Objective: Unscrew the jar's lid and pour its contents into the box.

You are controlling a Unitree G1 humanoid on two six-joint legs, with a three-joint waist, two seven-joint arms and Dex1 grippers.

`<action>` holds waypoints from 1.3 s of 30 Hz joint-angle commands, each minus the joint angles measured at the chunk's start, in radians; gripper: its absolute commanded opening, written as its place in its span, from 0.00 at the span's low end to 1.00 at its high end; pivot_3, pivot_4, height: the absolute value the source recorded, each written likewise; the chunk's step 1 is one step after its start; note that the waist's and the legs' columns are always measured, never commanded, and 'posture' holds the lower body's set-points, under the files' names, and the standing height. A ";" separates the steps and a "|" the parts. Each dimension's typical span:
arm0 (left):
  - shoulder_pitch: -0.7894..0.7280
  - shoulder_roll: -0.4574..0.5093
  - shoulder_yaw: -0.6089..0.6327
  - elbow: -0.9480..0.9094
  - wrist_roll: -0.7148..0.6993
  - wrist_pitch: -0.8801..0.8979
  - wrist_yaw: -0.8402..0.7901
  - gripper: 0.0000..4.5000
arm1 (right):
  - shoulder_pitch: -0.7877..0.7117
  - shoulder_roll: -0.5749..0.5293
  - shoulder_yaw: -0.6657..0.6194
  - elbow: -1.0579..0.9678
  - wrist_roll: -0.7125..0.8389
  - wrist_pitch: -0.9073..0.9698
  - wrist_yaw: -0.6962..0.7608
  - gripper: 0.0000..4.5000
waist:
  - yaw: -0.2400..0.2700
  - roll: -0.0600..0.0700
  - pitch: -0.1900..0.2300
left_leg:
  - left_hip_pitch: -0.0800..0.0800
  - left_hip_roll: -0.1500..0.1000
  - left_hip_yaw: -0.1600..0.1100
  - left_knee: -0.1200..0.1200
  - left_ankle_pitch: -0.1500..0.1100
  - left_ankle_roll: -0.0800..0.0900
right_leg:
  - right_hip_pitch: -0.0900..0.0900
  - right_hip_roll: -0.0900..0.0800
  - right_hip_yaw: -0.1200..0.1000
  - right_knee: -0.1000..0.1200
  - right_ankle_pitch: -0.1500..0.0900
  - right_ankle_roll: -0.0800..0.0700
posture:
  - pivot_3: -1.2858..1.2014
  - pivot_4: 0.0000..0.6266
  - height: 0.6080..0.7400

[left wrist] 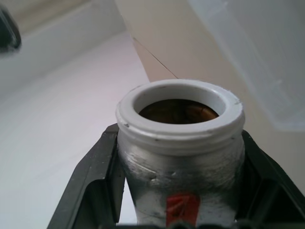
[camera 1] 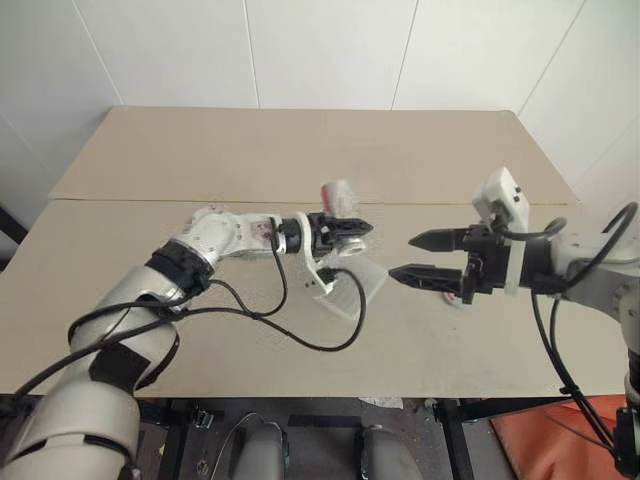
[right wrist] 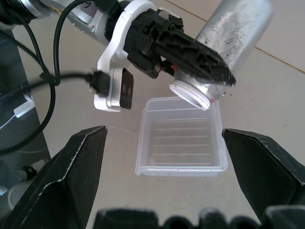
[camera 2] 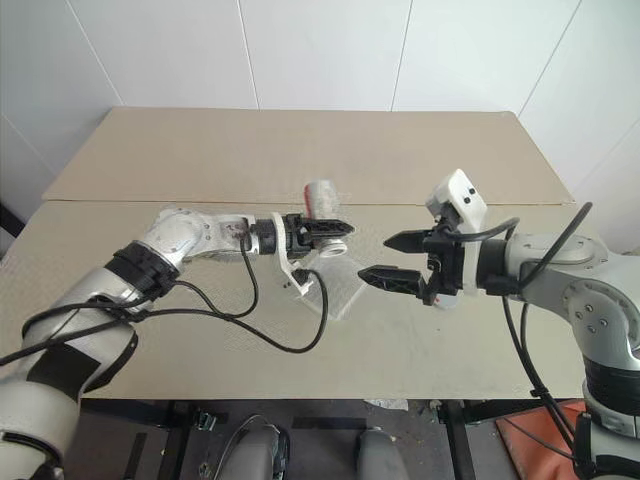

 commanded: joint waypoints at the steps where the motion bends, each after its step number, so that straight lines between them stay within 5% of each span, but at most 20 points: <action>1: 0.033 -0.095 0.242 -0.025 -0.510 0.255 -0.342 0.55 | 0.009 -0.008 -0.051 -0.026 0.025 -0.006 -0.012 1.00 | 0.003 0.000 0.000 | -0.001 0.000 0.000 0.001 0.000 0.000 | 0.000 0.000 0.000 0.000 0.000 0.000 | 0.52 0.24 1.00; 8: 0.102 -0.200 0.497 -0.285 -0.897 0.842 -0.578 0.55 | -0.002 -0.010 -0.056 -0.004 0.037 -0.014 -0.020 1.00 | -0.008 0.000 0.000 | -0.001 0.000 -0.002 0.002 0.000 0.000 | 0.001 0.001 -0.001 -0.001 0.000 0.000 | 0.52 0.24 1.00; 15: 0.172 -0.243 0.665 -0.454 -1.137 1.456 -0.544 0.55 | 0.022 0.023 -0.078 -0.012 0.067 -0.015 -0.065 1.00 | -0.024 0.000 0.000 | 0.001 0.000 -0.003 0.002 0.000 0.000 | 0.002 0.001 0.000 0.000 0.000 0.000 | 0.52 0.24 1.00; 22: 0.196 -0.306 0.760 -0.534 -1.230 1.611 -0.432 0.55 | 0.044 0.044 -0.100 -0.022 0.097 -0.013 -0.112 1.00 | -0.017 0.000 0.000 | 0.000 0.000 -0.004 0.002 0.000 0.000 | 0.002 0.001 0.000 0.000 0.000 0.000 | 0.52 0.24 1.00; 25: 0.194 -0.274 0.700 -0.525 -1.186 1.560 -0.435 0.55 | 0.045 0.044 -0.101 -0.022 0.105 -0.014 -0.126 1.00 | -0.018 0.000 0.000 | 0.001 -0.001 -0.003 0.002 0.000 0.000 | 0.002 0.001 0.000 -0.001 0.000 0.000 | 0.52 0.24 1.00; 28: 0.202 -0.210 0.529 -0.544 -0.970 1.286 -0.368 0.55 | 0.041 0.036 -0.103 -0.018 0.108 -0.015 -0.129 1.00 | -0.017 0.000 0.000 | 0.001 -0.001 -0.003 0.002 0.000 0.000 | 0.002 0.001 0.000 -0.001 0.000 0.000 | 0.52 0.24 1.00; 32: 0.132 0.010 0.160 -0.430 -0.407 0.674 -0.123 0.55 | 0.034 0.015 -0.096 -0.013 0.095 -0.019 -0.116 1.00 | -0.013 0.000 0.000 | 0.001 -0.001 -0.002 0.000 0.000 0.000 | 0.001 0.001 0.001 -0.004 0.000 0.000 | 0.52 0.24 1.00; 34: 0.038 0.089 0.014 -0.330 -0.147 0.506 0.028 0.55 | 0.027 0.005 -0.086 -0.010 0.086 -0.023 -0.111 1.00 | -0.002 0.000 0.000 | 0.002 -0.001 -0.002 0.000 0.000 0.000 | 0.002 0.001 0.001 -0.006 0.000 0.000 | 0.52 0.24 1.00; 39: -0.101 0.133 -0.147 -0.234 0.147 0.254 0.215 0.55 | 0.021 -0.007 -0.073 -0.012 0.073 -0.023 -0.113 1.00 | 0.007 0.000 0.000 | 0.001 -0.002 -0.001 0.000 0.000 0.000 | 0.002 0.000 0.001 -0.006 0.000 0.000 | 0.52 0.24 1.00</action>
